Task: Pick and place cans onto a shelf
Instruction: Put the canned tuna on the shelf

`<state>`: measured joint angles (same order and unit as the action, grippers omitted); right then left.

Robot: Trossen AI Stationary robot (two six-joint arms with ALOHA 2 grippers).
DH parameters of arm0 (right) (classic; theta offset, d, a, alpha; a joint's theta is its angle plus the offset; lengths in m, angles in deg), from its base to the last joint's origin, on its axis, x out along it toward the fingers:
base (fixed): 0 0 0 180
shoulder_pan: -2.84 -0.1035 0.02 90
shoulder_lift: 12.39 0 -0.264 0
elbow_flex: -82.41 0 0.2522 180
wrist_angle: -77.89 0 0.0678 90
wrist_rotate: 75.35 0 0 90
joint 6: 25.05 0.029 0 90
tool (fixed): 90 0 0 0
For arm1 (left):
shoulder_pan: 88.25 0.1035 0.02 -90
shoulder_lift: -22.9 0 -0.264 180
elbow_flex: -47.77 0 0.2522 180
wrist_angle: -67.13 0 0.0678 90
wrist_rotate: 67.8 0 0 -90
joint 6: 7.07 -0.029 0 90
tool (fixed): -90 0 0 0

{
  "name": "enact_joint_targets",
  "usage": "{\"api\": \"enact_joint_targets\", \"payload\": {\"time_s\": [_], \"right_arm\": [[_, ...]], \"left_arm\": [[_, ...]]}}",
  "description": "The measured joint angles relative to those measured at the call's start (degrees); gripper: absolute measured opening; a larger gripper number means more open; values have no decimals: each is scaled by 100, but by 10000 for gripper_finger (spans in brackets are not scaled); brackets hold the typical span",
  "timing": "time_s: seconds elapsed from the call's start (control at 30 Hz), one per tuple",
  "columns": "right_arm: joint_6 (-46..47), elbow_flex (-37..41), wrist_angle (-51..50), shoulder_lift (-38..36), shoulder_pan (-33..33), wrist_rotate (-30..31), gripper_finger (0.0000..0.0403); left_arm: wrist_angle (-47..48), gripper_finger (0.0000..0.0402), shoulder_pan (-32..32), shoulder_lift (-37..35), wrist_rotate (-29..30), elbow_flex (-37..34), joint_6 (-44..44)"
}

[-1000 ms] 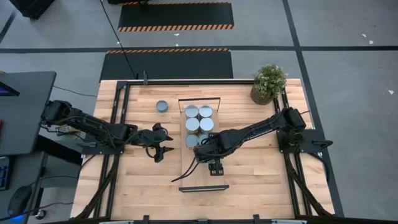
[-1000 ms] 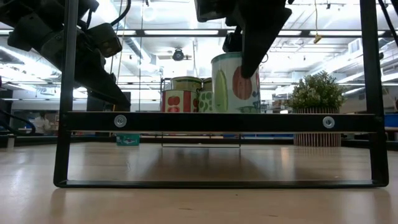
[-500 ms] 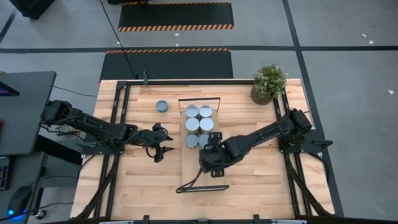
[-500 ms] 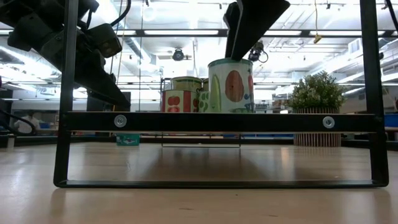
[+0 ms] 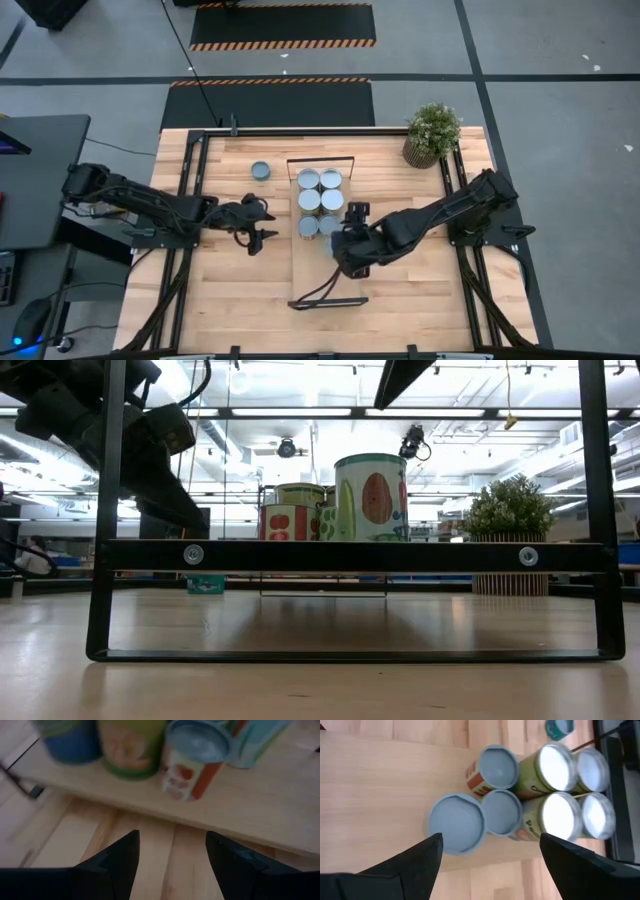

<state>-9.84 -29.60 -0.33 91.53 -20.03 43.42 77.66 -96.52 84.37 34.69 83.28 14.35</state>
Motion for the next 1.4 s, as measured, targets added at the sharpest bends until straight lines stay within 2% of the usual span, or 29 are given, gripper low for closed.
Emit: {"api": "enact_joint_targets", "payload": {"time_s": [0.17,0.3,0.47,0.6,0.7,0.9,1.1,1.23,1.4], "right_arm": [[127,337,5,-368,-4,307,340],[300,1145,343,-800,-4,464,340],[297,2359,1327,-1551,33,470,340],[224,3217,2079,-2178,168,495,340],[45,3782,2611,-2622,264,728,340],[-626,4880,4206,-3439,511,802,340],[-1397,5710,5879,-3908,869,402,340],[-1740,5982,6698,-3964,1080,129,340],[-1928,6132,7256,-3932,1223,-319,339]], "left_arm": [[844,233,296,-348,-113,0,331],[1155,233,519,-529,-218,0,404],[1214,233,911,-608,-235,4,471],[1739,233,1357,-603,-208,338,182],[2080,236,1733,-603,10,670,-161],[2276,281,2463,-595,187,987,-923],[2245,335,3108,-189,189,978,-1212],[1861,343,3549,232,160,974,-1227],[1625,343,4079,895,36,1155,-1131]]}}
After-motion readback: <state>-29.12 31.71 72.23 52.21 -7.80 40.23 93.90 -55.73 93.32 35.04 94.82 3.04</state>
